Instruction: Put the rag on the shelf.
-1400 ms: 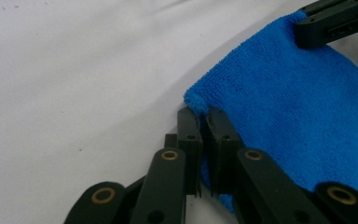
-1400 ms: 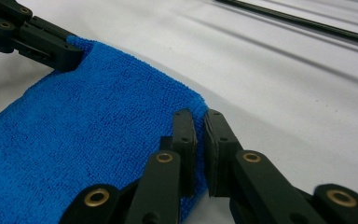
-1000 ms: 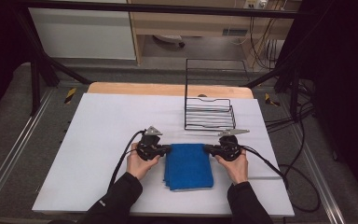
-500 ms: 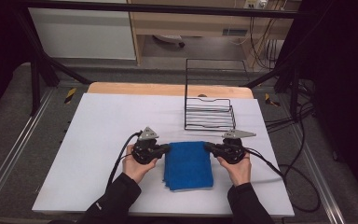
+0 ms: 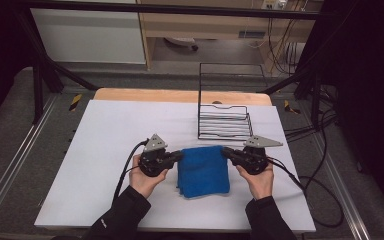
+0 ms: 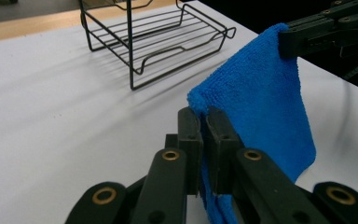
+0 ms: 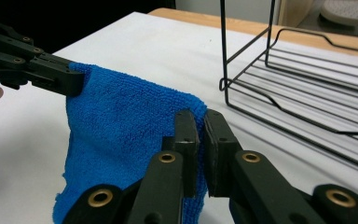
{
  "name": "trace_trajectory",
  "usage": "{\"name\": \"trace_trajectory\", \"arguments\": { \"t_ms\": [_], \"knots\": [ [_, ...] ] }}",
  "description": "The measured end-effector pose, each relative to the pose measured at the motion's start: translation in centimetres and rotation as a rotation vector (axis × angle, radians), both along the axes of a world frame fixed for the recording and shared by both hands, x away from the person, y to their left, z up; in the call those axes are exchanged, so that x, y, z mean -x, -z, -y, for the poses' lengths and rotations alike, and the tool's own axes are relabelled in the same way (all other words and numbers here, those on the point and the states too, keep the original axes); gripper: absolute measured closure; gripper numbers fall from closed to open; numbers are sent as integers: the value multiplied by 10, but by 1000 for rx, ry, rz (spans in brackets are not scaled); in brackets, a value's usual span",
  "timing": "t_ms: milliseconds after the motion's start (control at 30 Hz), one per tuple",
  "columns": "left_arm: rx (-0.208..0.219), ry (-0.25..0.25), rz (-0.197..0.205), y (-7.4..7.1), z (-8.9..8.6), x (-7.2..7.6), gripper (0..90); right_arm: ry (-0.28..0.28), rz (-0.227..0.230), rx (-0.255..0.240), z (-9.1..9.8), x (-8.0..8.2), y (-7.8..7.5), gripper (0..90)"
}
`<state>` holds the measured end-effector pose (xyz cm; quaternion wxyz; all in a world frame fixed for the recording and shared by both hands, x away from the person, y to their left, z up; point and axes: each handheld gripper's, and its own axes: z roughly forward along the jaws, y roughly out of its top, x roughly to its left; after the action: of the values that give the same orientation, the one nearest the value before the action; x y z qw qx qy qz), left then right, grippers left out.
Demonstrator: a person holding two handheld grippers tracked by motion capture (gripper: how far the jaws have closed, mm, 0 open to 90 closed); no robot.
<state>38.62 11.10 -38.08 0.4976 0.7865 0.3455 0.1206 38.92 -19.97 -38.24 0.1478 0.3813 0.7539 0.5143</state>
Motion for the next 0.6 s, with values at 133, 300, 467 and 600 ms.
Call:
{"name": "trace_trajectory", "arguments": {
  "t_ms": [133, 300, 467, 600],
  "knots": [
    [8, -2, 15, -5, 0, 2, 855, 3, 29, 2, 0, 2, -5, 857],
    [21, 2, 32, -10, 0, 5, 855, 7, 60, -5, 1, 6, -12, 857],
    [30, 5, 60, -18, 1, 8, 855, 12, 99, -4, 2, 11, -21, 857],
    [45, 2, 78, -24, 0, 8, 855, 16, 130, -11, 3, 14, -27, 858]
  ]
}}
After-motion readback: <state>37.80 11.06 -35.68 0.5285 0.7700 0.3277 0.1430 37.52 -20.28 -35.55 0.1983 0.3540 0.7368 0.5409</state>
